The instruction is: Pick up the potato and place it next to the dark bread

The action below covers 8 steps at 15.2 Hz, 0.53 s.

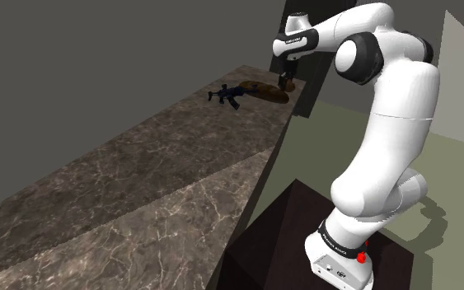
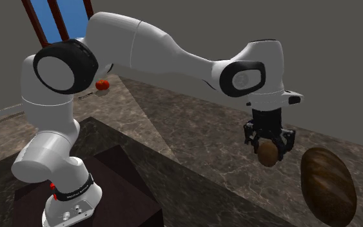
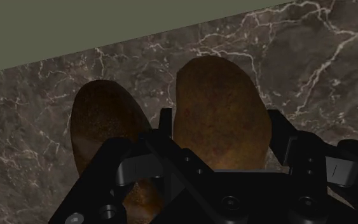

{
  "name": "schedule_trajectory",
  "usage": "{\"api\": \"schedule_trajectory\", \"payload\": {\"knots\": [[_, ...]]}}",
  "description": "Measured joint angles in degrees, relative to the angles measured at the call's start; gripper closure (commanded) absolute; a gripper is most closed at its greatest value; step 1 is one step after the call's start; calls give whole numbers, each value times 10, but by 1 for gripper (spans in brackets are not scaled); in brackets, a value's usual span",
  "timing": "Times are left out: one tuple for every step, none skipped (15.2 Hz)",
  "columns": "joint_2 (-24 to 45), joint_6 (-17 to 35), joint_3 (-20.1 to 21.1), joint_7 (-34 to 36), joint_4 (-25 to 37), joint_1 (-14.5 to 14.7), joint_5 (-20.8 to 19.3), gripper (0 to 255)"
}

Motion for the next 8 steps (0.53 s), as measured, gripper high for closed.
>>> {"api": "schedule_trajectory", "payload": {"knots": [[20,-6,-2,-14,29,-10,7,255],[29,-4,-4,-29,39,-21,13,255],[36,-3,-6,-36,46,-26,16,255],[39,2,-6,-39,45,-29,17,255],[41,8,-6,-39,41,-30,17,255],[44,15,-7,-40,37,-32,17,255],[44,22,-7,-38,30,-31,16,255],[46,29,-7,-38,25,-32,16,255]]}}
